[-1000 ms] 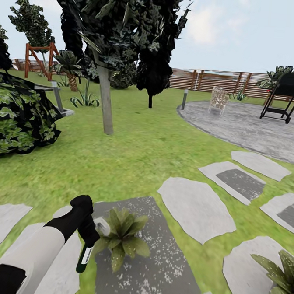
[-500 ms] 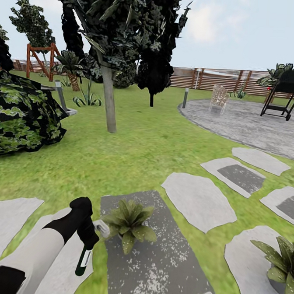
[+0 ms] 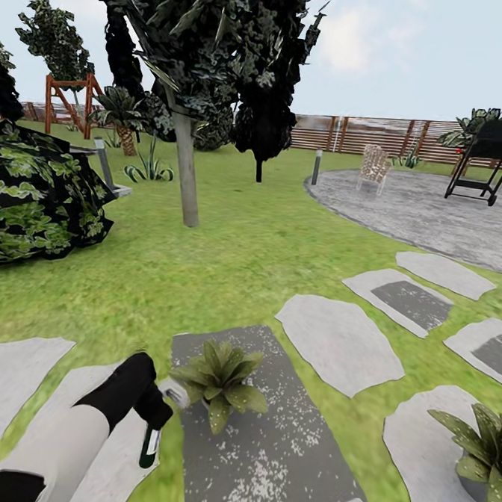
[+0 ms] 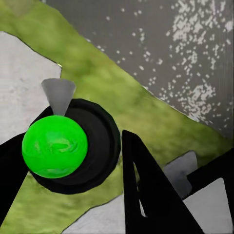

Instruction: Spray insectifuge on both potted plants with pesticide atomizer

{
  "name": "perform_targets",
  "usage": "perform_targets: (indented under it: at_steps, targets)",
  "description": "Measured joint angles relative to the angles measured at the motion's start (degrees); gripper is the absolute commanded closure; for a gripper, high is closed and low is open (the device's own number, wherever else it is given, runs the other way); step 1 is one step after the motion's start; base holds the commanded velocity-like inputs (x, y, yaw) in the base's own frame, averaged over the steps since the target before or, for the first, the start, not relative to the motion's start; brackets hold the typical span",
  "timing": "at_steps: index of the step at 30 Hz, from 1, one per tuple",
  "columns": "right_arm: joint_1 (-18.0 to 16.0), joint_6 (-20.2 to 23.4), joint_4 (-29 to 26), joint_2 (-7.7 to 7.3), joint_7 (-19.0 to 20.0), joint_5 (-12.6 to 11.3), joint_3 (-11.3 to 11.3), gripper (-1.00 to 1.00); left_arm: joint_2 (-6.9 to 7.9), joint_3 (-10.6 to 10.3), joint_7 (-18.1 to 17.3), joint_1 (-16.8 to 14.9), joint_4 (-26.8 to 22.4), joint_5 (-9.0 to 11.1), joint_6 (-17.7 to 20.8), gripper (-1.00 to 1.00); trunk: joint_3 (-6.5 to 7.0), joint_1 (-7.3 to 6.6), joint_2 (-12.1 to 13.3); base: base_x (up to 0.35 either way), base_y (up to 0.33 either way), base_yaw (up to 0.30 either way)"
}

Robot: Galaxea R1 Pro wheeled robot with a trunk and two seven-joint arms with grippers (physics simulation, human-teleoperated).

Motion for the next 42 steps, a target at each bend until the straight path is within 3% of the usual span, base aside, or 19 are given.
perform_targets:
  at_steps: [3, 5, 8, 12, 32, 42]
  targets:
    - [0.0, 0.0, 0.0, 0.0, 0.0, 0.0, 0.0, -1.0, -0.6, -0.1, 5.1, 1.7, 0.8, 6.1, -5.3, 1.0, 0.0, 0.0, 0.0, 0.0, 0.0, 0.0]
    - [0.0, 0.0, 0.0, 0.02, 0.0, 0.0, 0.0, -1.0, -2.09, -0.2, 6.9, 2.7, 1.8, 7.9, -7.9, 1.0, 0.0, 0.0, 0.0, 0.0, 0.0, 0.0]
    - [0.0, 0.0, 0.0, 0.01, 0.0, 0.0, -0.1, -1.0, -3.21, -0.6, 9.1, 4.2, 2.7, 7.8, -9.1, 1.0, 0.0, 0.0, 0.0, 0.002, 0.0, 0.0]
    - [0.0, 0.0, 0.0, -0.07, 0.0, 0.0, -0.1, -1.0, -3.34, -0.6, 12.5, 4.6, 2.9, 8.4, -9.0, 1.0, 0.0, -0.03, 0.0, 0.171, 0.092, 0.0]
    - [0.0, 0.0, 0.0, -0.17, -0.1, 0.0, -0.1, -1.0, -3.66, -0.7, 12.4, 4.7, 3.0, 8.6, -8.2, 1.0, 0.0, -0.01, 0.0, 0.127, 0.06, -0.001]
    - [0.0, 0.0, 0.0, -0.18, -0.1, 0.0, -0.1, -1.0, -3.67, -0.8, 12.3, 5.6, 3.0, 8.3, -8.3, 1.0, 0.0, 0.0, 0.0, -0.016, 0.001, -0.187]
